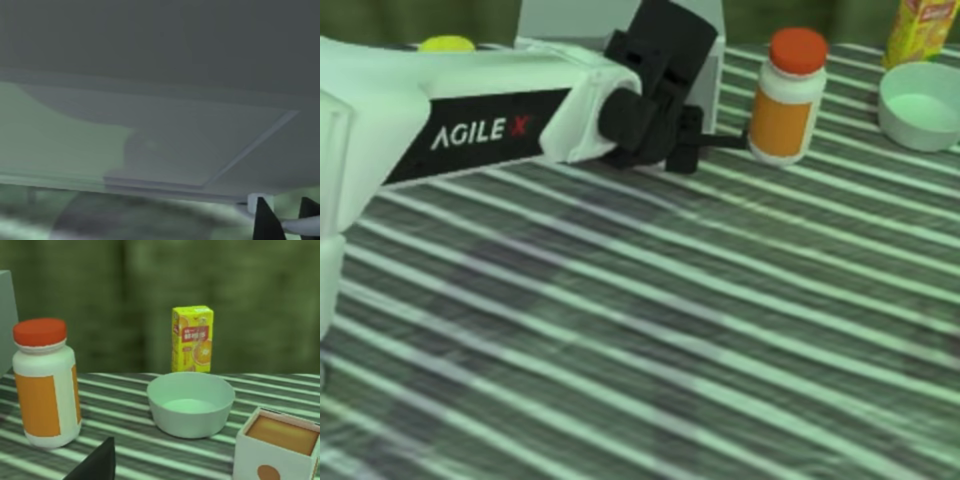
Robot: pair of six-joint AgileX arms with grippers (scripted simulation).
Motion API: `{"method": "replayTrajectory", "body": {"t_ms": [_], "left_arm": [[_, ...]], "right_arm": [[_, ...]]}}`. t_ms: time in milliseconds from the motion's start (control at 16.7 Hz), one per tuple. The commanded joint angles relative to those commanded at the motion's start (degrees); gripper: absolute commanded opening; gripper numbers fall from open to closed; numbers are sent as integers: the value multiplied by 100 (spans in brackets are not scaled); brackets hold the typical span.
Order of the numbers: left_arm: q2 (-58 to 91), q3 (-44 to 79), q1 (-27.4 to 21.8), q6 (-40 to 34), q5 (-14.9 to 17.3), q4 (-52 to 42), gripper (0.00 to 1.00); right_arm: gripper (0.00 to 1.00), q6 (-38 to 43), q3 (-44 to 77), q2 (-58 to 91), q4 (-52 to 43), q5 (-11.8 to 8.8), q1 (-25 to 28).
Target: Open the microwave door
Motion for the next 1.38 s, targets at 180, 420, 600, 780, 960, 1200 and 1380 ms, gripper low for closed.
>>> {"method": "replayTrajectory", "body": {"t_ms": [180,420,600,780,960,1200,1380], "left_arm": [[0,0,0,0,0,0,0],[0,0,0,0,0,0,0],[0,0,0,0,0,0,0],[0,0,0,0,0,0,0],[-10,-47,-31,26,69,19,0],[-183,-265,38,232,188,171,0],[-204,-326,55,273,213,185,0]], "right_arm": [[100,0,0,0,0,0,0],[100,0,0,0,0,0,0],[100,0,0,0,0,0,0],[100,0,0,0,0,0,0],[100,0,0,0,0,0,0],[100,0,0,0,0,0,0],[100,0,0,0,0,0,0]]}}
